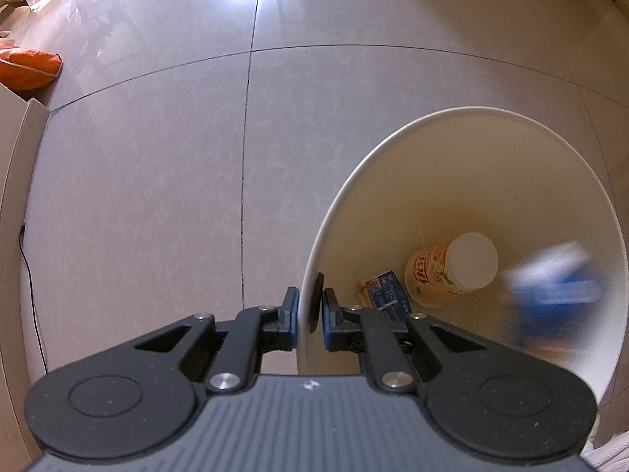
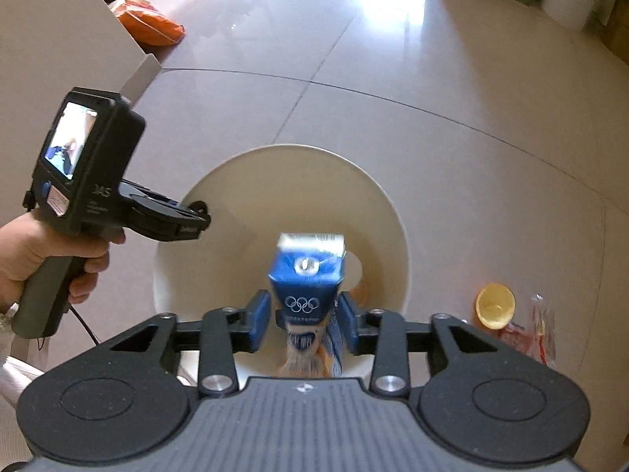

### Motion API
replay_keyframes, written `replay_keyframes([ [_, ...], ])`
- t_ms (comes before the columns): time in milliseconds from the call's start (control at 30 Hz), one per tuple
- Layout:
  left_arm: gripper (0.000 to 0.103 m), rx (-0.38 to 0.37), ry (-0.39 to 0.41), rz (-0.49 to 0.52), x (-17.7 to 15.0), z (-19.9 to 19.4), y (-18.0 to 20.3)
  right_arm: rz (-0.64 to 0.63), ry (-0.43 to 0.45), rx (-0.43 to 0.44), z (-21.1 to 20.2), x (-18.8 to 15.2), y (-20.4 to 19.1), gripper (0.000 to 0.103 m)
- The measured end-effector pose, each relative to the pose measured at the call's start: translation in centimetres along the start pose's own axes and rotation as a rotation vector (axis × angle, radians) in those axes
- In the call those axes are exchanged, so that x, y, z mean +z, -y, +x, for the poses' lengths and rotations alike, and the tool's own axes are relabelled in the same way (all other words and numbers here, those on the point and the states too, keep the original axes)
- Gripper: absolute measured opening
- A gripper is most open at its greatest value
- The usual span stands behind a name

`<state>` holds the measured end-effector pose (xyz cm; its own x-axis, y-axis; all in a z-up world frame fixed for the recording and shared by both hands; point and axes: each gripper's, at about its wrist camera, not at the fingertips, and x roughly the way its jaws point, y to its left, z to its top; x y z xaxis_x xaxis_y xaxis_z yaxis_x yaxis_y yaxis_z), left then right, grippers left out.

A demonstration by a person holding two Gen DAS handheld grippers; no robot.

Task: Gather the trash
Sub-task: 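Carry the milk carton over the bin and open the right gripper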

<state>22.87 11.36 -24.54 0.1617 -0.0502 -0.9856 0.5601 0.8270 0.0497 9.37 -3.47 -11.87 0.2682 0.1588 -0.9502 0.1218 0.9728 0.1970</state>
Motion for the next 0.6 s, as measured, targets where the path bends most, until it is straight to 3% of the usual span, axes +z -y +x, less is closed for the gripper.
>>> replay_keyframes([
  [300,0.01,0.004,0.001,-0.001,0.0,-0.1,0.2,0.021,0.059,-0.031,-1.5,-1.3,2.1,0.054],
  [600,0.01,0.002,0.0,-0.004,0.1,-0.2,0.2,0.116,0.053,-0.106,-0.2,-5.0,6.6,0.057],
])
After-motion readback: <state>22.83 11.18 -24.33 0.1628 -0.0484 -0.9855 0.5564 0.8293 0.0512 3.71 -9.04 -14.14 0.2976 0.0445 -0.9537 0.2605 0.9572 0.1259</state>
